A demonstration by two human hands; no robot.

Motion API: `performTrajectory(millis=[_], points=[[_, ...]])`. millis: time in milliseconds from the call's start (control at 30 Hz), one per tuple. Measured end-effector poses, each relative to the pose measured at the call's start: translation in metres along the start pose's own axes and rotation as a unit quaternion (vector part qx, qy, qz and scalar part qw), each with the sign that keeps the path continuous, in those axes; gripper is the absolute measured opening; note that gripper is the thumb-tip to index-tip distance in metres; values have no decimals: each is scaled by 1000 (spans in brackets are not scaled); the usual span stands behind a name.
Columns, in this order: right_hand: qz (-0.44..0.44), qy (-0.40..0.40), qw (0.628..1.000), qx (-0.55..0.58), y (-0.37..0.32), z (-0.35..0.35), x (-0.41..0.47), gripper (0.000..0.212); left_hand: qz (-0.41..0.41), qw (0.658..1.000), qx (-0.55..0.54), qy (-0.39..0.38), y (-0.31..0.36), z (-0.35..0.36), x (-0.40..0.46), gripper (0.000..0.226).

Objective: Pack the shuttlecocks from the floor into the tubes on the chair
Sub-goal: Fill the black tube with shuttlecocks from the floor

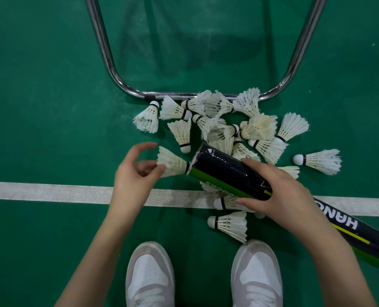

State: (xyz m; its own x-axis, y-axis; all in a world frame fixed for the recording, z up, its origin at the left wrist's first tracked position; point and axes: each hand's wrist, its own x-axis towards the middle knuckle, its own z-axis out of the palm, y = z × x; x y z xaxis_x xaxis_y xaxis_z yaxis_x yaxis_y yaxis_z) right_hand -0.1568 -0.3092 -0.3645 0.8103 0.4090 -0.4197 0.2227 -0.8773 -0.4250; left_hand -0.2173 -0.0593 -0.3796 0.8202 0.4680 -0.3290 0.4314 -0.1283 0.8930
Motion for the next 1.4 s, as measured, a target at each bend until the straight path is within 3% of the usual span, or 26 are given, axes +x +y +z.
performTrajectory(millis=[233,700,1200,1400], points=[[-3,4,1000,-3,-1,-1,-1,74,46,996,-64,47,26,-5,-5,37],[-16,-11,1000,9,-7,1,0,75,27,990,-73,-121,23,19,-20,34],[-45,-11,999,15,-10,4,1,76,40,985,-33,-167,21,31,-21,69],[-49,-9,999,19,-8,7,1,76,45,984,-36,-167,17,31,-18,72]])
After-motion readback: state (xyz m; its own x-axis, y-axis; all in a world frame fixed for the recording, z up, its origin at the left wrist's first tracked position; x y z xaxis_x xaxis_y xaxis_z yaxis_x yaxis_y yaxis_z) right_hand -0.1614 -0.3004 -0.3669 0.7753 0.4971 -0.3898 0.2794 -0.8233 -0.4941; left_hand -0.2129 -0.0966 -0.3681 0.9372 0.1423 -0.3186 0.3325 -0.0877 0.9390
